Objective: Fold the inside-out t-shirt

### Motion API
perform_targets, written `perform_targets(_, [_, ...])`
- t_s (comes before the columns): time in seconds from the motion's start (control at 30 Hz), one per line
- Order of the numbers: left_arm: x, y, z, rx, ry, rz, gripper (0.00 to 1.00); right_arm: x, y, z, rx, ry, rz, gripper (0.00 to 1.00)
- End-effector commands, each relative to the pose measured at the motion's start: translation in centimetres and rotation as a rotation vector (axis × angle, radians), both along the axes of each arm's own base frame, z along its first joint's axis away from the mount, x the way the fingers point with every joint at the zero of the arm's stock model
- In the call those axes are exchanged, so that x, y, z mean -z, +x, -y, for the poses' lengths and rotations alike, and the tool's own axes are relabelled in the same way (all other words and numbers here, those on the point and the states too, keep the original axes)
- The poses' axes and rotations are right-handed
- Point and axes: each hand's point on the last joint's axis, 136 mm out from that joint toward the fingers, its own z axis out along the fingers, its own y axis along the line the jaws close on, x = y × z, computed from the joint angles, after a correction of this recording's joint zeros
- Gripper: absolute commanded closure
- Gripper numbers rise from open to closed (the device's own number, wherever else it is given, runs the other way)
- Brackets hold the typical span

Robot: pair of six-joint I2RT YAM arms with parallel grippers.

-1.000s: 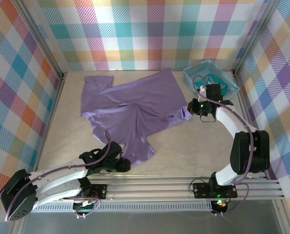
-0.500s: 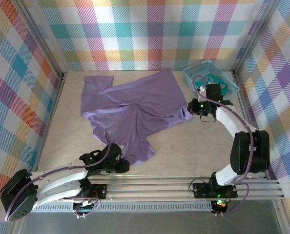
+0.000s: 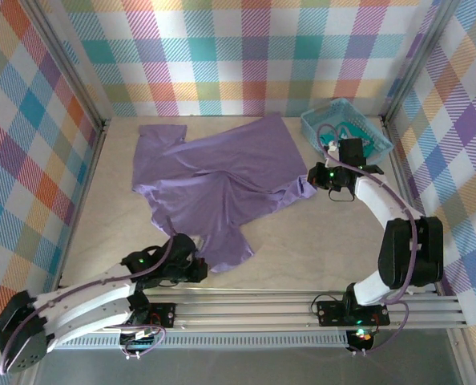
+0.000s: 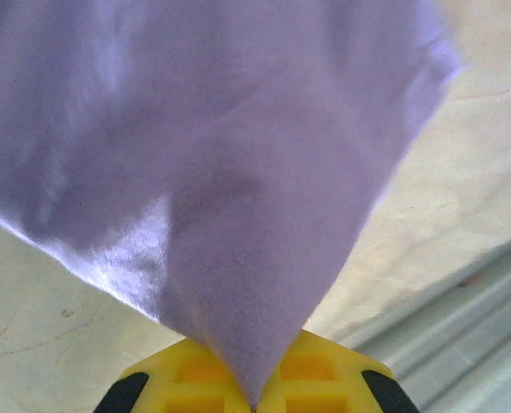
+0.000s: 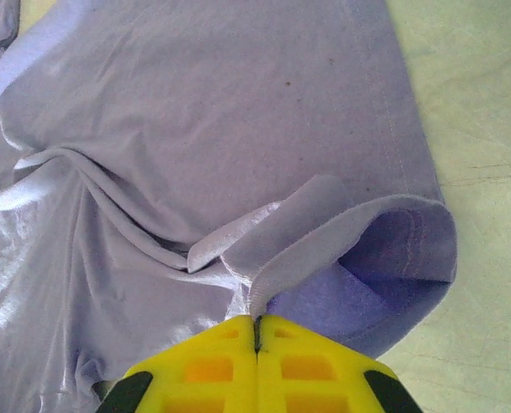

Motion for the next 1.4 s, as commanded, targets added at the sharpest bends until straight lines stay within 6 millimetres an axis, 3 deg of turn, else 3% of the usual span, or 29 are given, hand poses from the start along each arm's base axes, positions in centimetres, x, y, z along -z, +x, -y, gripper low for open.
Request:
perform_targets(0.0, [-7.2, 1.9, -1.3, -0.047, -0.026, 0.191, 1.0, -4.0, -0.5, 0.2, 0.001, 0.01, 0.103, 1.0])
perform_targets(0.2, [-24.6, 7.5, -6.3, -0.267, 0.01, 0.672, 1.0, -11.3, 0.6, 0.6, 0.047, 0.036, 0.303, 1.0])
perform_targets(0.3, [-32.9, 8.8, -9.0, -0.387, 0.051, 0.844, 1.0, -16.3, 0.3, 1.3, 0.078, 0.024, 0.424, 1.0])
perform_targets(0.4, [-40.6, 8.6, -11.8, -0.485, 0.075, 0.989, 1.0, -21.7, -1.5, 2.3, 0.113, -0.005, 0.559, 1.0])
perform_targets(0.5, [-47.6, 6.8, -14.7, -0.568, 0.03, 1.123, 1.0, -27.1, -4.7, 3.7, 0.163, -0.047, 0.708, 1.0])
perform_targets(0.6, [-52.5, 5.4, -16.5, -0.603, 0.016, 1.218, 1.0, -32.4, -8.6, 4.8, 0.202, -0.062, 0.848, 1.0])
perform_targets(0.7, [-53.9, 7.0, -16.0, -0.597, 0.158, 1.211, 1.0, -36.1, -11.4, 5.1, 0.207, -0.055, 0.937, 1.0])
perform_targets(0.8, [-53.3, 10.1, -14.3, -0.584, 0.299, 1.168, 1.0, -37.1, -11.1, 4.3, 0.169, -0.028, 0.935, 1.0])
perform_targets(0.87, [-51.9, 12.9, -13.2, -0.561, 0.304, 1.097, 1.0, -36.6, -9.6, 3.9, 0.152, -0.024, 0.906, 1.0])
perform_targets(1.03, [-44.9, 22.4, -12.7, -0.539, 0.266, 0.829, 1.0, -35.4, -4.7, 3.7, 0.144, -0.062, 0.866, 1.0])
perform_targets(1.13, [-43.6, 25.8, -13.1, -0.546, 0.237, 0.795, 1.0, -34.4, -1.3, 3.6, 0.138, -0.099, 0.83, 1.0])
perform_targets(1.23, [-45.3, 26.1, -13.9, -0.57, 0.216, 0.832, 1.0, -34.8, 0.0, 3.1, 0.114, -0.094, 0.823, 1.0])
perform_targets(1.37, [-49.7, 22.6, -14.8, -0.594, 0.172, 0.949, 1.0, -37.5, -1.7, 3.0, 0.104, -0.088, 0.879, 1.0])
